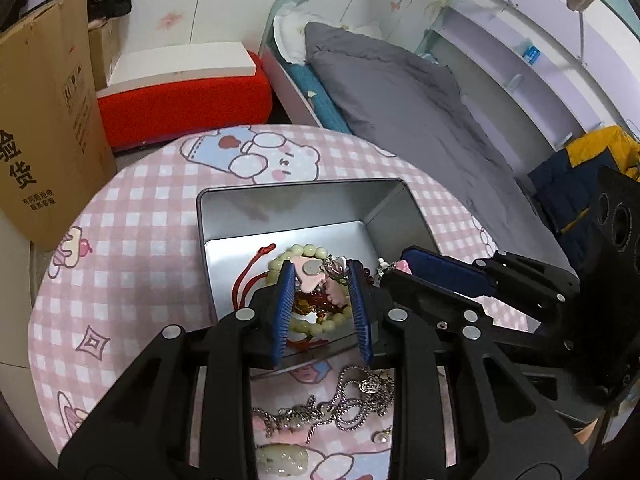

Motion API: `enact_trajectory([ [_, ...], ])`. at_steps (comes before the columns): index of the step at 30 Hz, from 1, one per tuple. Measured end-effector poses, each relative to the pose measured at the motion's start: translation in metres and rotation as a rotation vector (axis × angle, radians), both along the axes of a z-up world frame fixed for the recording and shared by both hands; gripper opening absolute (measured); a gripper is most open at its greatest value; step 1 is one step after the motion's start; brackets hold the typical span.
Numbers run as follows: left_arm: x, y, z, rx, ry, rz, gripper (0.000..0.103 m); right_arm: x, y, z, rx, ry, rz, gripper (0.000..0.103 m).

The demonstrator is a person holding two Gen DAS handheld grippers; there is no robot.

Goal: Organize jewelry
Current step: 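Lower the pink charm into the box and open the left tool, then move the left tool to the jade pendant and grasp it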

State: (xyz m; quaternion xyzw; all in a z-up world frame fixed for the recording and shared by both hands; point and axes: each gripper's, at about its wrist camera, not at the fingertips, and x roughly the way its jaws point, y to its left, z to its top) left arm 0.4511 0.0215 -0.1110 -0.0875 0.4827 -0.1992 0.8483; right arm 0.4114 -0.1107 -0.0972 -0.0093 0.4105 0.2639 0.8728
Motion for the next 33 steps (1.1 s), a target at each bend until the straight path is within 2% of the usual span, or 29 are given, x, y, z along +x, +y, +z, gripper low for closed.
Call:
enact_trajectory([
  [12, 0.003, -0.002, 0.000, 0.023, -0.006, -0.006, 0.030, 0.004, -0.001, -0.005, 0.000, 0.025, 0.000, 0.022],
  [15, 0.001, -0.002, 0.002, 0.030, -0.011, -0.005, 0.034, 0.006, -0.002, -0.005, 0.003, 0.030, -0.001, 0.022],
  [17, -0.001, 0.000, 0.004, 0.032, -0.017, 0.002, 0.042, 0.005, -0.004, -0.004, 0.005, 0.028, -0.002, 0.022],
  [20, -0.008, 0.005, 0.010, 0.016, -0.031, 0.000, 0.054, 0.002, -0.009, -0.001, 0.016, 0.023, -0.008, 0.022],
  [25, -0.027, 0.005, 0.026, 0.026, -0.084, -0.011, 0.054, -0.008, -0.014, 0.010, 0.027, 0.004, -0.010, 0.022],
  [33, -0.063, 0.018, 0.042, 0.049, -0.146, 0.014, 0.057, -0.029, -0.019, 0.030, 0.044, -0.041, -0.032, 0.029],
])
